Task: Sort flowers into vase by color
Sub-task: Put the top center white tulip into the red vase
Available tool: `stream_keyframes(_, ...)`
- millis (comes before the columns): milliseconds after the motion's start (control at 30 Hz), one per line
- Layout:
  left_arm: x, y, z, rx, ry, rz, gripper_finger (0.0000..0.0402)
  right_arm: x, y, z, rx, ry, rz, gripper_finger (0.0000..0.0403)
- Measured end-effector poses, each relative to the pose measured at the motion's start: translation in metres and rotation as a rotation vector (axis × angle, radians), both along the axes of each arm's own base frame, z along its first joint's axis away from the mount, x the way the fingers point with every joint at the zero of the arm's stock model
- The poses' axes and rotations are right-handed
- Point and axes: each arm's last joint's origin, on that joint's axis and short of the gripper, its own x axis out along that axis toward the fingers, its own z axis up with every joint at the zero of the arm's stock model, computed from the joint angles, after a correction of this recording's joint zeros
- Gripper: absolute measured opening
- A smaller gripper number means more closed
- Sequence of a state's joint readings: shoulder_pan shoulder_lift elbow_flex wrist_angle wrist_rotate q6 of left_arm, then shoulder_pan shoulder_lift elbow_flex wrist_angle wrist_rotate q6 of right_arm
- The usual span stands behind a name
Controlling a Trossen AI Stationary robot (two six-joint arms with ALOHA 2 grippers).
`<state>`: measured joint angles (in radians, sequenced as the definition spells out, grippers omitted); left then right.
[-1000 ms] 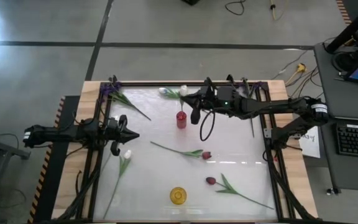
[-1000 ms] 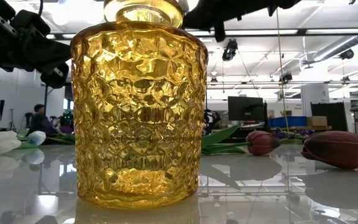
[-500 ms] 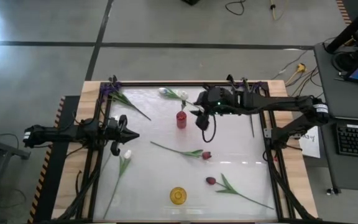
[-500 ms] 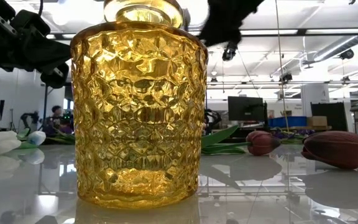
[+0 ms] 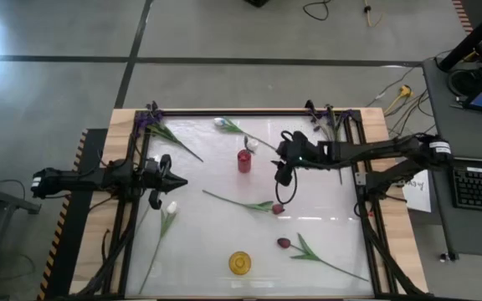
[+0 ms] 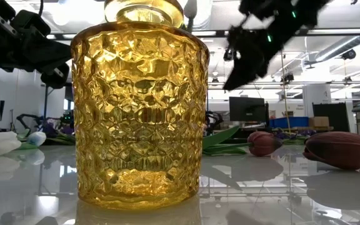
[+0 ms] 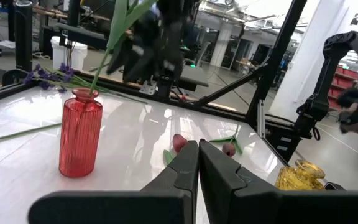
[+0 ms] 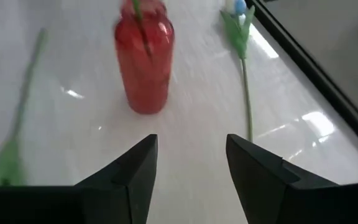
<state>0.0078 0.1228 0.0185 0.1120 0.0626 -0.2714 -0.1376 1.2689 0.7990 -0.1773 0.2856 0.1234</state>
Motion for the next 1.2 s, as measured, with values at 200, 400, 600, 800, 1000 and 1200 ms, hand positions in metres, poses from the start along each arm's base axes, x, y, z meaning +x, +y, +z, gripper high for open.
stream_keyframes(200,0.0,0.0,0.0,0.0,0.0,0.0,0.0,-0.015,-0.014,-0.055,-0.02,-0.065,-0.108,0.0172)
stream_keyframes(400,0.0,0.0,0.0,0.0,0.0,0.0,0.0,-0.03,-0.039,-0.093,-0.009,-0.052,-0.236,0.0149)
stream_keyframes(600,0.0,0.0,0.0,0.0,0.0,0.0,0.0,-0.012,-0.054,-0.108,0.024,-0.006,-0.225,0.0129)
stream_keyframes(800,0.0,0.0,0.0,0.0,0.0,0.0,0.0,0.0,-0.066,-0.131,0.046,0.05,-0.282,0.0104)
stream_keyframes(1000,0.0,0.0,0.0,0.0,0.0,0.0,0.0,-0.007,-0.064,-0.143,0.105,0.139,-0.313,0.0053)
stream_keyframes(1200,0.0,0.0,0.0,0.0,0.0,0.0,0.0,-0.021,-0.049,-0.129,0.173,0.26,-0.313,0.0012)
